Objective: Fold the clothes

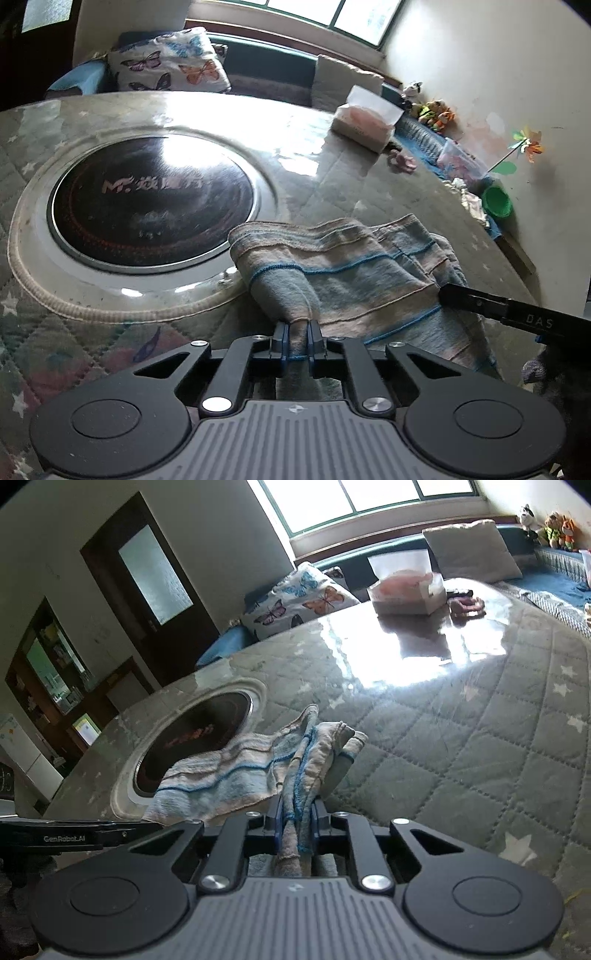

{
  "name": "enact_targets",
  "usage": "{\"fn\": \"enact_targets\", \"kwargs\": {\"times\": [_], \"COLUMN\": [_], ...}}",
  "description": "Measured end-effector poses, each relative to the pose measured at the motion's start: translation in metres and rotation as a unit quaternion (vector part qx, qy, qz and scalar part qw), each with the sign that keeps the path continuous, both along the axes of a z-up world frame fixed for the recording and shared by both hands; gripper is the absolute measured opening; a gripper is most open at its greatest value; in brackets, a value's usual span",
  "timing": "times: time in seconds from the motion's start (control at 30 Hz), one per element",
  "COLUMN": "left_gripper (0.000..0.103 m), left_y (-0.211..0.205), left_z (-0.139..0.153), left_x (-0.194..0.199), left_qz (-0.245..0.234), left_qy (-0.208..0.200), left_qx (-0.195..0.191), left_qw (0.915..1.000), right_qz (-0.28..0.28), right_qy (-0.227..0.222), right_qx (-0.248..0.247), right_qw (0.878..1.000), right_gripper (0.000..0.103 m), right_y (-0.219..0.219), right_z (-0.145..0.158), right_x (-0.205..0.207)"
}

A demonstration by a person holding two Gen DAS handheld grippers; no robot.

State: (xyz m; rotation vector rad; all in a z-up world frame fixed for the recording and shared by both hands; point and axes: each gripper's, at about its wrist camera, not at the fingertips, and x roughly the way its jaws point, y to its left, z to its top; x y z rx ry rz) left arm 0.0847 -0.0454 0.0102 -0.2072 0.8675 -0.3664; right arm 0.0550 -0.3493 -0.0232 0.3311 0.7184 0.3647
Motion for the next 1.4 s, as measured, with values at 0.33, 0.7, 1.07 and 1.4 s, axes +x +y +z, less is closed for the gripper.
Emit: {"fn": "enact_targets", "kwargs": {"times": [0.33,0.7,1.07,1.4], "left_gripper": [0.017,0.012,0.010,0.010], "left_y": [-0.004,-0.007,-0.018,-0.041], "left_z": [-0.009,-0.008,0.032,0.050], "left_x": [0.004,0.009,0.041,0.103], "left_qz": [-0.006,-0.012,-0.020,-0.023], "left_qy": [0.010,0.011,-0.036,-0.046], "left_qx": [0.010,0.009,0.021,0.037], "left_qw": [0.9999,0.9998,0.9989,0.9980], "right_qz": [-0.017,-0.012,0.003,-0.015], "right_qy": [0.027,0.031,-0.020,-0.036], "right_qx": [0.008,0.022,0.001,-0.005], "right_qw": [0.999,0.999,1.000,0.999], "right_gripper": [0.024,0.015,0.012,0.012], "right_y": [-0.014,-0.013,-0.010,-0.023], "right_z": [-0.014,-0.014,0.030,0.051], "right_x": [-0.004,0.003,0.031,0.084]}}
